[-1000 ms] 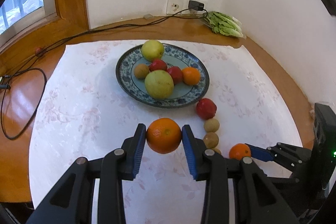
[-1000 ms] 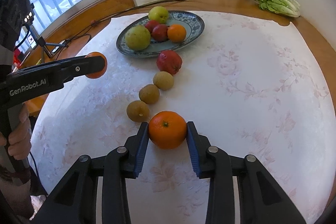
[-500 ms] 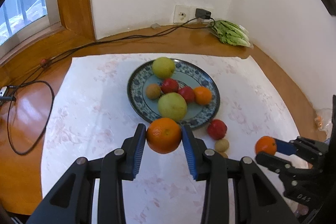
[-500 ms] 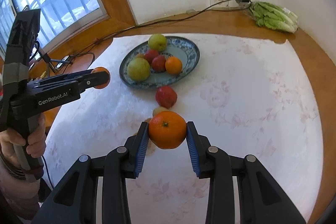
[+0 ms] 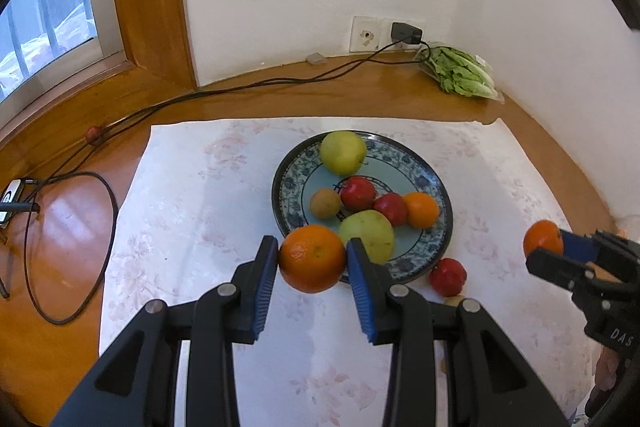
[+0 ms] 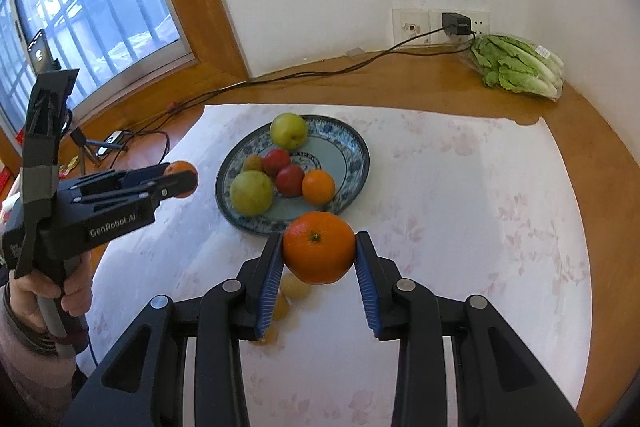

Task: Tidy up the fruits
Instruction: 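Carry both oranges over the plate with both tools, then open both tools to set the oranges on the plate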

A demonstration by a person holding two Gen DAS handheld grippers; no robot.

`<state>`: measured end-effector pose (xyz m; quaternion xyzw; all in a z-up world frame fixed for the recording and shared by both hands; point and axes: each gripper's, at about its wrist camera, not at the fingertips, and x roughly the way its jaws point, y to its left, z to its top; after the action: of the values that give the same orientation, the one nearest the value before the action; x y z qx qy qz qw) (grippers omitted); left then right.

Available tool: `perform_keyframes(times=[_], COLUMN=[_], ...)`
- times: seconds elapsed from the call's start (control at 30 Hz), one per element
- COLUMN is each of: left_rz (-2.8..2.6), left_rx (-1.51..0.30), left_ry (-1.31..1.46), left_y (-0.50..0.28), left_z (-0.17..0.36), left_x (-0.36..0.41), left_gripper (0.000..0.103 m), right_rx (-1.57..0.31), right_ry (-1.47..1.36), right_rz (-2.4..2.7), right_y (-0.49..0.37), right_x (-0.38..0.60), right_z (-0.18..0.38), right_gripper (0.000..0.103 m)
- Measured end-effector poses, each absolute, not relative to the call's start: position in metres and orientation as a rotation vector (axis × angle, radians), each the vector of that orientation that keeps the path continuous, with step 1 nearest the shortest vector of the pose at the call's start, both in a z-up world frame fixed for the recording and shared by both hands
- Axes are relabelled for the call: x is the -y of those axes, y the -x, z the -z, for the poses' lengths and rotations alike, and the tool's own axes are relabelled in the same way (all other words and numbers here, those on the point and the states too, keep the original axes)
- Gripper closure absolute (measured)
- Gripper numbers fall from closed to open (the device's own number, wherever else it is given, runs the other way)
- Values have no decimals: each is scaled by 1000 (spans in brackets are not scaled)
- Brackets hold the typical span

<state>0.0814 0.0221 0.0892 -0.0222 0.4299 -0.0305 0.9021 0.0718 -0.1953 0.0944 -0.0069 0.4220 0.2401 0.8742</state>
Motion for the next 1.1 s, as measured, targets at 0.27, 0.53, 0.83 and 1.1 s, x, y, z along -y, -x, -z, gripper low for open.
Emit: perform_keyframes(times=[0.27, 0.53, 0.83, 1.1], left_rz=[73, 86, 113, 110], left_rx=[-904, -918, -895, -896], left_ry=[43, 51, 57, 32], left_y=[-96, -111, -120, -128], left_z=[-74, -56, -51, -45], left_x=[-21, -21, -28, -23], left_gripper=[66, 66, 66, 66], right_rx=[-881, -888, -912, -914], right_ry=[17, 23, 21, 42], right_rz=[-486, -481, -465, -460], right_y=[-100, -134, -165, -176], right_x=[183, 172, 161, 152], right_z=[-89, -74, -57, -49], right_gripper=[67, 67, 67, 67])
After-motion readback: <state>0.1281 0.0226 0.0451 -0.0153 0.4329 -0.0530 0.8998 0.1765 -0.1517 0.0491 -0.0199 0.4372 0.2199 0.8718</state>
